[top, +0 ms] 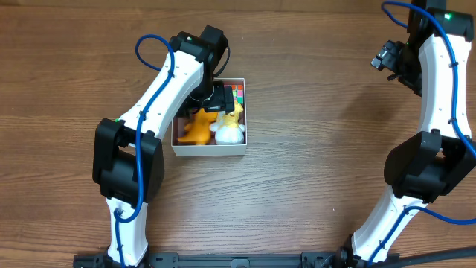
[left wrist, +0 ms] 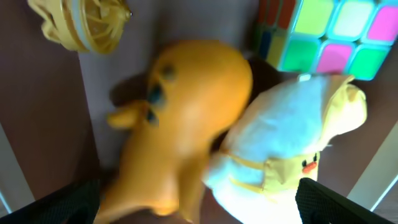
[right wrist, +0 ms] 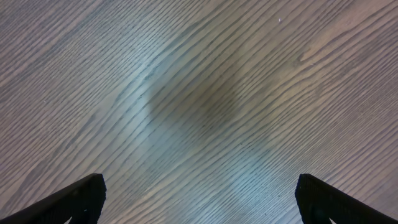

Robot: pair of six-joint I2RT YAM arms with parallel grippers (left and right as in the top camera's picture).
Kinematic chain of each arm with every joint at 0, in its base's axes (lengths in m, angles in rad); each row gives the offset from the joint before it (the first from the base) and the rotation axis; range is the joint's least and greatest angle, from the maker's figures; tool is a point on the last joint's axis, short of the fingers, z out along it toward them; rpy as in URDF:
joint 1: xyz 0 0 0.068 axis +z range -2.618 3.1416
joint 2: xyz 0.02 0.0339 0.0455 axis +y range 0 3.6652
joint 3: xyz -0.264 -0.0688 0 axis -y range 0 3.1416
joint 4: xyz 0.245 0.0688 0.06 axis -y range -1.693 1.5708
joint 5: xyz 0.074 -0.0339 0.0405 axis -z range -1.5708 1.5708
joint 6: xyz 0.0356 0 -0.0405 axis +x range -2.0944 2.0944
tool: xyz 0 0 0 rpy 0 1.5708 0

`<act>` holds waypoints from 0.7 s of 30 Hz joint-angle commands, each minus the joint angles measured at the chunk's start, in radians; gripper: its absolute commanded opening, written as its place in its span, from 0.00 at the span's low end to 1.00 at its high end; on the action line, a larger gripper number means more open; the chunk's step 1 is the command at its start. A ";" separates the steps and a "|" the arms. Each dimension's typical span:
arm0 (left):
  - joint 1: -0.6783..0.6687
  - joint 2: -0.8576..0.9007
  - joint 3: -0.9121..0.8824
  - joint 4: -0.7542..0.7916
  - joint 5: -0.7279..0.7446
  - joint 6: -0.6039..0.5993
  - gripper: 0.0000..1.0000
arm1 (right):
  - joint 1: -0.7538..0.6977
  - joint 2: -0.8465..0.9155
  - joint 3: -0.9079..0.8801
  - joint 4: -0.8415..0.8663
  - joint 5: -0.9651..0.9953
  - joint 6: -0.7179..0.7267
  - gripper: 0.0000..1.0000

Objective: Pack container
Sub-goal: 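Lower the dinosaur into the box beside the duck and release it, then raise the left gripper and move it left over the green lid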

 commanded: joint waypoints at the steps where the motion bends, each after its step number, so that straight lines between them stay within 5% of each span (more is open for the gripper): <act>1: 0.001 -0.001 -0.002 0.010 0.015 0.008 1.00 | -0.001 -0.006 0.000 0.006 0.005 0.005 1.00; 8: 0.008 -0.003 0.060 -0.004 0.023 0.089 1.00 | -0.001 -0.006 0.000 0.007 0.005 0.005 1.00; 21: 0.047 -0.004 0.503 -0.180 -0.072 0.241 1.00 | -0.001 -0.006 0.000 0.007 0.005 0.005 1.00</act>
